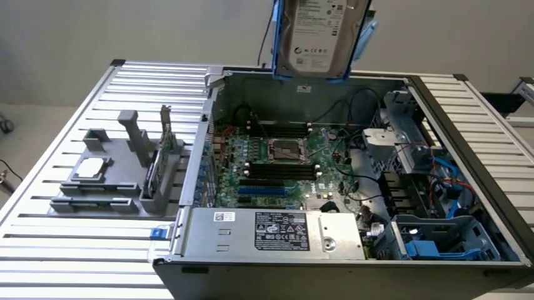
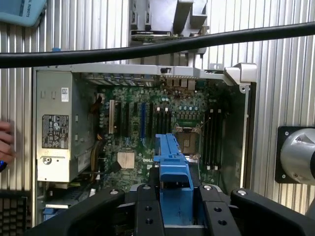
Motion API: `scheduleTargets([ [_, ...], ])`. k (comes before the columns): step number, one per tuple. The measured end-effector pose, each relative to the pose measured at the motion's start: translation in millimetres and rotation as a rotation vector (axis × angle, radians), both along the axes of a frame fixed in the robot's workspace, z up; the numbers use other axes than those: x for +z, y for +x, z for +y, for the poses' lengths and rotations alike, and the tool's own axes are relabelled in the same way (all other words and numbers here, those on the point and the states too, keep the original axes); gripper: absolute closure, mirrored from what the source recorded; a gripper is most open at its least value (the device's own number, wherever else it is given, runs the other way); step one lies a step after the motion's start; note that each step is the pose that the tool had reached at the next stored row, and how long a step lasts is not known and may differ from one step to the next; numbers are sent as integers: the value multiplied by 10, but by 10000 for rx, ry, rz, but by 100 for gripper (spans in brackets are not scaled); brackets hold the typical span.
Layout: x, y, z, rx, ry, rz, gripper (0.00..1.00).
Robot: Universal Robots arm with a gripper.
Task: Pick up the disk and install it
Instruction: 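Pick up the disk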
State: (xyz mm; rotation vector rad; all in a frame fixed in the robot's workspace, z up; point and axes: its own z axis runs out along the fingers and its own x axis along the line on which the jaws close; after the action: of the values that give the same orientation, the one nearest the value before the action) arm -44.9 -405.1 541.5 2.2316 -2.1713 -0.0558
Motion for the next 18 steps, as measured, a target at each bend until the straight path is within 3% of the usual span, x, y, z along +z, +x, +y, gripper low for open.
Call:
scheduleTargets([
  [18,35,571,-423,0,55,0,67],
])
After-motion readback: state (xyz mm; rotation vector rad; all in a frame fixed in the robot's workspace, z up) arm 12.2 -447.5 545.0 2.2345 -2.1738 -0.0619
